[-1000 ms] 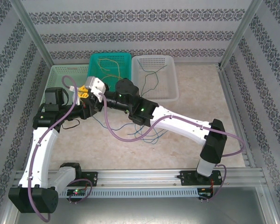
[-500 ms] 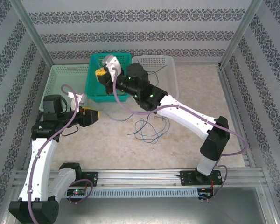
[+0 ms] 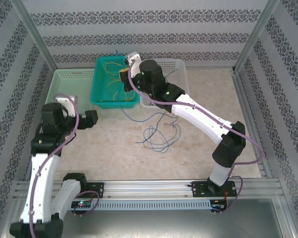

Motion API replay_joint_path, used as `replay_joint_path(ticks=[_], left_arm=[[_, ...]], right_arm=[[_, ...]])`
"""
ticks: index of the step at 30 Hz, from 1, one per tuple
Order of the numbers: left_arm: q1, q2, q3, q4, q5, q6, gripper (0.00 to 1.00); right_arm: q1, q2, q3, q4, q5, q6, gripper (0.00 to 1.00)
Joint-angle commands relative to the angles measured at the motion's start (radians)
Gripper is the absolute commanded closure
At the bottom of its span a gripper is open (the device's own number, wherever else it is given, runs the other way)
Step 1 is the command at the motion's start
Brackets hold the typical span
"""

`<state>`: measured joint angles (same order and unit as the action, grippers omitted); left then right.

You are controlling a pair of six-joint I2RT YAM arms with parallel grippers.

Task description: Untangle the cables

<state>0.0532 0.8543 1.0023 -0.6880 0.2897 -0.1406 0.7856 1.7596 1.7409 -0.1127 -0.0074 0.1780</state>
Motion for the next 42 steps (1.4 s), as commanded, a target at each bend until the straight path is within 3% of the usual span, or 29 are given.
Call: replay_joint_path(ticks=[1,6,9,13,18,22,24,28,33,42], left_arm=[[0.005,0.26,0.14,-0.041,-0.122,-0.028,0.0],[0.05,0.567,0.257,0.059,-0.087,-0.068,0.15],[0.089,0.764,0.372,0.067,-0.011,-0.084,0.24],[0.091,0.995,0.566,0.002,0.02,-0.048,0.25],[0.088,1.13,0.692,-0.001,0.011,-0.043,0.27],[0.077,1.273,0.838,-0.108,-0.035,-0.024,0.29],[0.067,1.325,0.876,-0.132,-0.044,-0.024,0.32],[0.019,1.359,0.884,-0.119,-0.016,-0.025,0.52],[-0.05,1.416,0.933,-0.124,0.006,-0.028,0.66],[-0.159,1.443,0.95,-0.108,0.002,-0.074,0.68]], right_arm=[[-0.016,-0.02,-0.034,-0.023,-0.013,0.048,1.0],[-0.076,-0.09,-0.127,-0.017,-0.047,0.081,1.0],[-0.114,-0.15,-0.198,-0.014,-0.048,0.089,1.0],[-0.157,-0.212,-0.257,-0.043,-0.039,0.083,1.0],[-0.194,-0.257,-0.307,-0.063,-0.022,0.091,1.0],[-0.218,-0.265,-0.32,-0.071,-0.022,0.104,1.0],[-0.223,-0.268,-0.317,-0.077,-0.023,0.103,1.0],[-0.233,-0.276,-0.323,-0.088,-0.02,0.103,1.0],[-0.265,-0.31,-0.357,-0.088,-0.032,0.119,1.0],[-0.314,-0.403,-0.437,-0.099,-0.025,0.127,1.0]])
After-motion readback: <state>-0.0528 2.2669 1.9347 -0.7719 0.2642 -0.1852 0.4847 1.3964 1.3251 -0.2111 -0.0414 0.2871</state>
